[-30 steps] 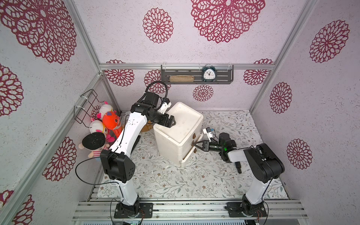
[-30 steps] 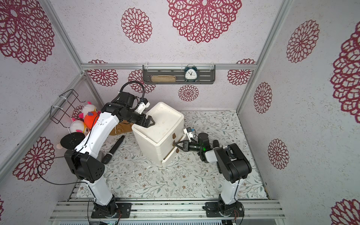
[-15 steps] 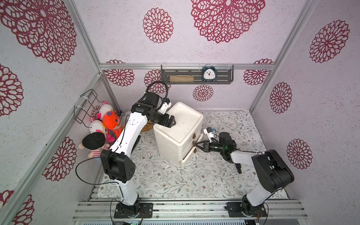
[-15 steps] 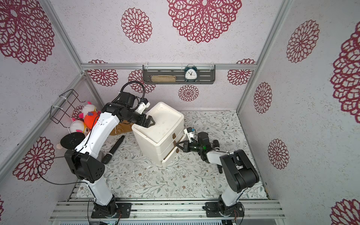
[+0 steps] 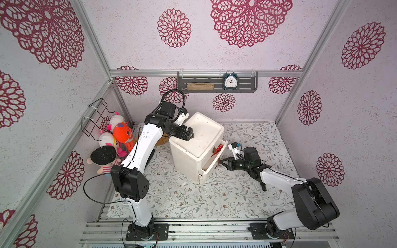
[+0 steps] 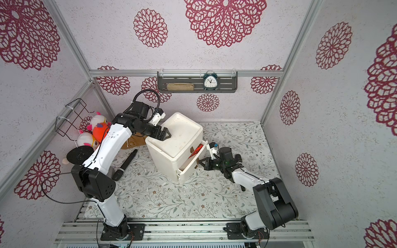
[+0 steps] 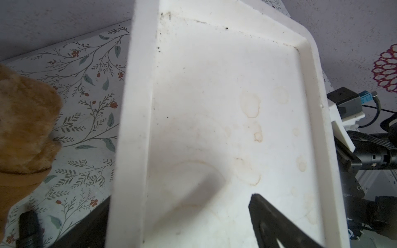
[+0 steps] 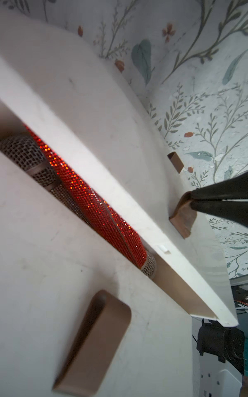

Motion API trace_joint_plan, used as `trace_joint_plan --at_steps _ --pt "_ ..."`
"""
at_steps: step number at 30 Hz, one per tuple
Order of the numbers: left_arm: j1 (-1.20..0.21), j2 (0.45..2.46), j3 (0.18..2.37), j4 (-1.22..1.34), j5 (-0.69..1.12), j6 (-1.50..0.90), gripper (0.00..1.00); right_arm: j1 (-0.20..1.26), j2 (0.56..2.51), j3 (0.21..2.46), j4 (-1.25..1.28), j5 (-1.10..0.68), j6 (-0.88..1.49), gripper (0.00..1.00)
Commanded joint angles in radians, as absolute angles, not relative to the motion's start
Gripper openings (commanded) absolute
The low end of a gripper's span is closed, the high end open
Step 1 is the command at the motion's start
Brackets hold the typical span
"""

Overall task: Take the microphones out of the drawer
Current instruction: Open the drawer in the storage box.

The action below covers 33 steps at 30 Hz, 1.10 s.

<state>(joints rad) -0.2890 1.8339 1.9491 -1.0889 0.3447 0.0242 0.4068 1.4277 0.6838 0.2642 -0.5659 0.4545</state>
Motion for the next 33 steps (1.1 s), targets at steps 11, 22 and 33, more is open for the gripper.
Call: trace_joint_plan --at_steps 11,22,33 --pt "-0.284 1.844 1.944 -1.071 0.347 0.018 0.97 0.399 1.294 0.669 -0.143 -0.284 0.397 0.0" --pt "-0.276 1.835 1.934 -1.058 0.353 0.013 0.97 0.398 1.134 0.626 -0.319 -0.034 0.482 0.0" --pt "-0.272 1.839 1.931 -1.058 0.346 0.012 0.97 0.399 0.953 0.574 -0.457 0.113 0.532 0.0"
